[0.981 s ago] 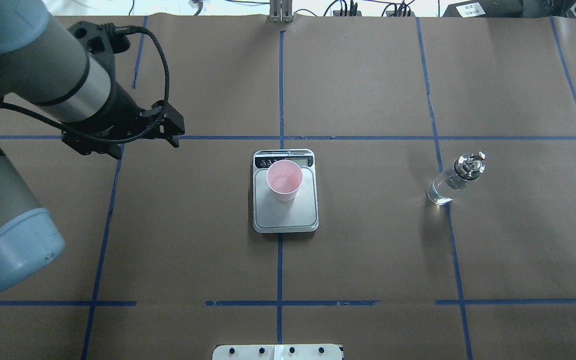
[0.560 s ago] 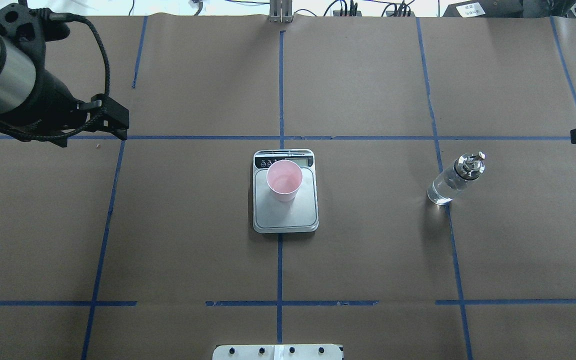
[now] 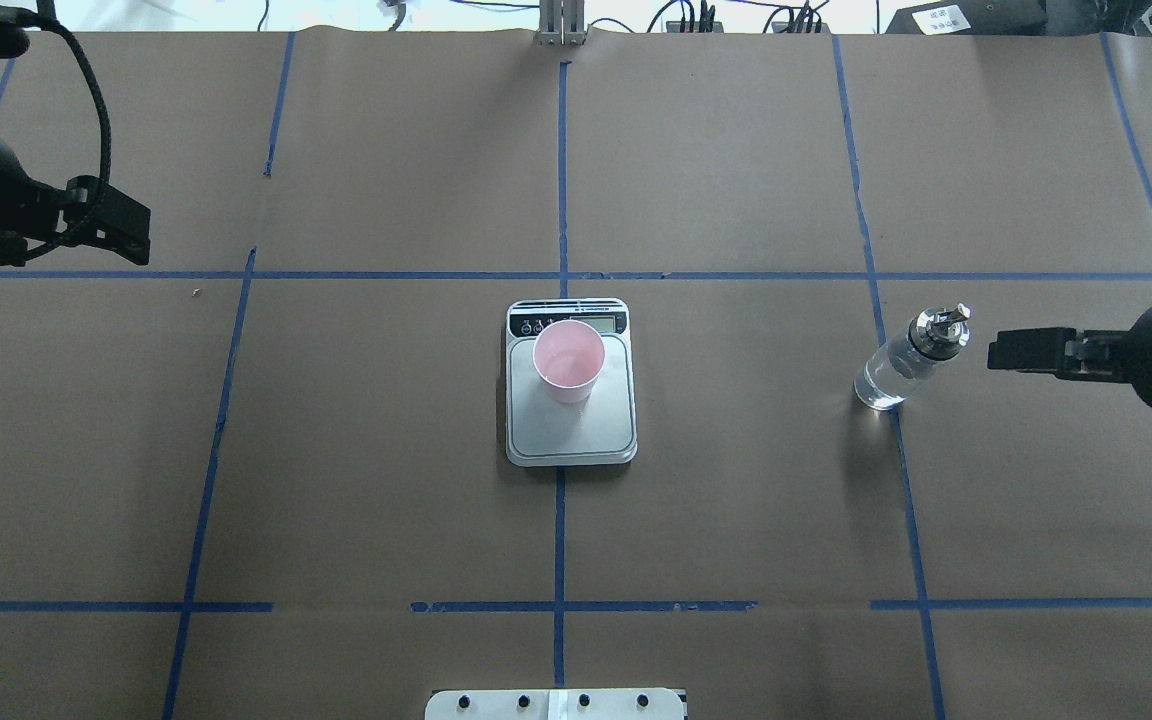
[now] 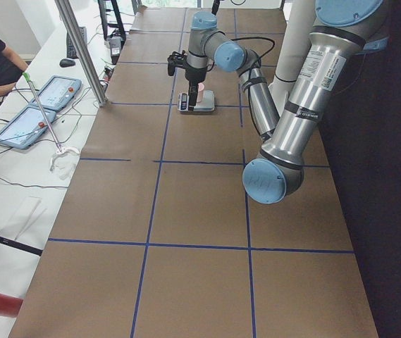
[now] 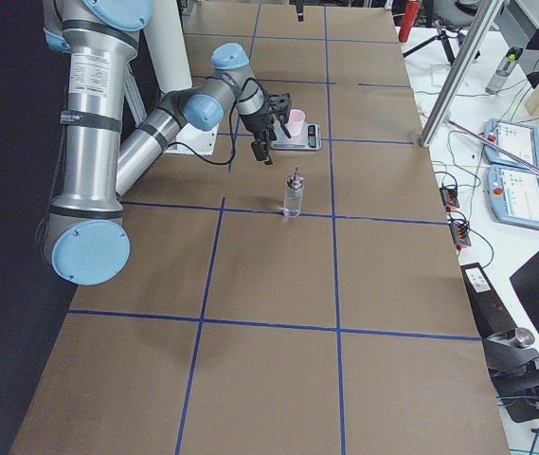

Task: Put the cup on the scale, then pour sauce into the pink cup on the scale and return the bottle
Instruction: 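Move the right gripper in to the glass bottle's side while the left arm retracts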

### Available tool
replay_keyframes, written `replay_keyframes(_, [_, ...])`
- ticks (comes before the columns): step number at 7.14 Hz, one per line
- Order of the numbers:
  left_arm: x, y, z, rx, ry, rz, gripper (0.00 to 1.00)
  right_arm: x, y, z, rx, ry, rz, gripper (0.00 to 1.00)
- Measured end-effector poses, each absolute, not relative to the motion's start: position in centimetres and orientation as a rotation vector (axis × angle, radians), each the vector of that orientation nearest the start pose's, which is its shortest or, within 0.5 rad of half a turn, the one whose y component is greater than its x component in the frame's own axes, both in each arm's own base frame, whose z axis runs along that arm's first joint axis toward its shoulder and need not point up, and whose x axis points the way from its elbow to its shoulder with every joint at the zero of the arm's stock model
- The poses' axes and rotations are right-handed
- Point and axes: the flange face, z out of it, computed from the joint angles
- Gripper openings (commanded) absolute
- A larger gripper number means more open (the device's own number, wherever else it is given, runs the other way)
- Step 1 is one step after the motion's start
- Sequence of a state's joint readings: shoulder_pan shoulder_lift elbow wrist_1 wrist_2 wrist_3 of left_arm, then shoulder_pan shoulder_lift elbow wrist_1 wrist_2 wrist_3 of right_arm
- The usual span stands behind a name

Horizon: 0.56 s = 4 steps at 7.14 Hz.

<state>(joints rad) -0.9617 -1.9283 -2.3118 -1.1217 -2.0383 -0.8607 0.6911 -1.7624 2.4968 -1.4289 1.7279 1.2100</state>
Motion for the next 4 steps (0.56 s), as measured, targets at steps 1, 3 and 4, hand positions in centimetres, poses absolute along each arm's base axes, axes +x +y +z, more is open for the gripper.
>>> replay_keyframes(1, [18.3,-43.0,23.4,0.177,0.739,-0.057,1.0,-20.6,-29.6,32.1,0.376,-0.837,0.249,1.0])
replay_keyframes(3, [15.5,-43.8,26.5,0.206,0.678,0.032,1.0,-24.4,-27.5,35.1,0.496,-0.793,0.264,1.0])
replay_keyframes(4, [13.8,-44.4,28.2,0.219,0.644,0.078,1.0,-26.2,-26.9,36.6,0.554,-0.765,0.264,1.0])
